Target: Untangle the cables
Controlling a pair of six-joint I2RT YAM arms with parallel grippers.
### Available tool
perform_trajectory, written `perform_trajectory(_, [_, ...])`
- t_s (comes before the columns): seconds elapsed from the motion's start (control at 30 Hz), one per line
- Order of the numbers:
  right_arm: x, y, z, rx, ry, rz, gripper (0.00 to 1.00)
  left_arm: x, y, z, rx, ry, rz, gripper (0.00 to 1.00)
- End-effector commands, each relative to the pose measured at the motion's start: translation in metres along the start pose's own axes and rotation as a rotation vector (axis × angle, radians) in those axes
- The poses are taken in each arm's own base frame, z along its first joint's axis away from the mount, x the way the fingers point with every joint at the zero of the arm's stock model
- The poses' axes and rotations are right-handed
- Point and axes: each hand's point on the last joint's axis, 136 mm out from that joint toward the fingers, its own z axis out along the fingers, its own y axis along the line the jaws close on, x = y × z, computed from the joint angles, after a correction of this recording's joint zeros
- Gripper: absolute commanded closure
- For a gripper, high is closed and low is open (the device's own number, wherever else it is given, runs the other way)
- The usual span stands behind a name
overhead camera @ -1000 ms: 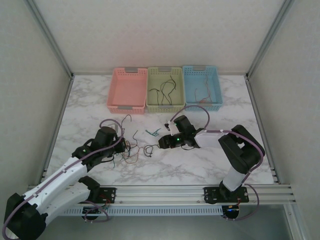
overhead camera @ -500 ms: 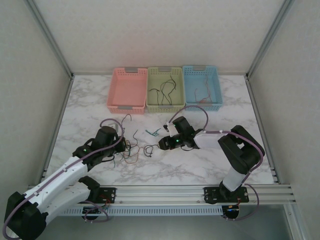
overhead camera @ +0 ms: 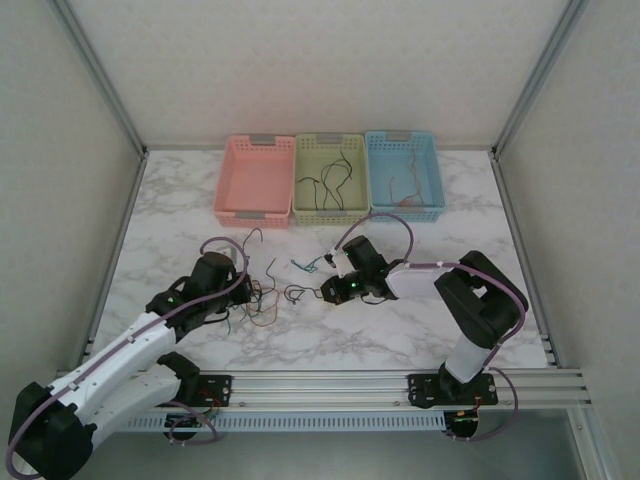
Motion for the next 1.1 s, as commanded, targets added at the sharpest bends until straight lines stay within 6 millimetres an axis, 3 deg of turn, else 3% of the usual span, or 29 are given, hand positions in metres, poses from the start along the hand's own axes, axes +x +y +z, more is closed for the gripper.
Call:
perform_trajectory(0.0, [0.004,0.001,-0.007,0.025,0.006,-0.022,0.95,-0.004,0.004,0.000,-0.013,-0.025,-0.010,0.95])
perform_trajectory(0.07, [0.002,0.006,-0.017,0.028,-0.001,-0.059,1.00,-0.004,0.004,-0.001,-0.016,-0.024,-0.009,0.92])
perform_trajectory(0.17, [-0.002,0.009,-0.031,0.056,-0.020,-0.104,1.00,-0.004,0.005,-0.002,-0.018,-0.025,-0.004,0.90])
perform_trajectory(0.23, [-0.005,0.011,-0.041,0.075,-0.024,-0.116,1.00,-0.005,0.006,-0.002,-0.025,-0.026,-0.005,0.80])
perform_trajectory(0.33, [-0.008,0.013,-0.062,0.128,-0.019,-0.152,1.00,-0.004,0.006,-0.001,-0.027,-0.023,-0.001,0.78])
perform_trajectory(0.5, [-0.023,-0.019,-0.095,0.418,-0.001,-0.151,1.00,-0.006,0.006,0.000,-0.029,-0.024,0.002,0.76])
perform_trajectory(0.57, [-0.032,-0.019,-0.108,0.459,-0.038,-0.164,1.00,-0.006,0.005,0.000,-0.026,-0.023,0.004,0.76])
perform_trajectory(0.7, [-0.049,0.005,-0.126,0.378,-0.181,-0.197,1.00,-0.008,-0.003,-0.003,0.007,-0.021,0.006,0.76])
perform_trajectory(0.8, [-0.062,0.025,-0.142,0.309,-0.300,-0.214,1.00,-0.013,-0.023,-0.013,0.112,-0.029,0.001,0.75])
perform_trajectory(1.03, [-0.093,0.071,-0.181,0.160,-0.495,-0.224,1.00,-0.033,-0.087,-0.063,0.427,-0.068,0.045,0.57])
perform_trajectory(1.07, [-0.094,0.087,-0.184,0.115,-0.510,-0.238,1.00,-0.036,-0.095,-0.071,0.464,-0.072,0.058,0.55])
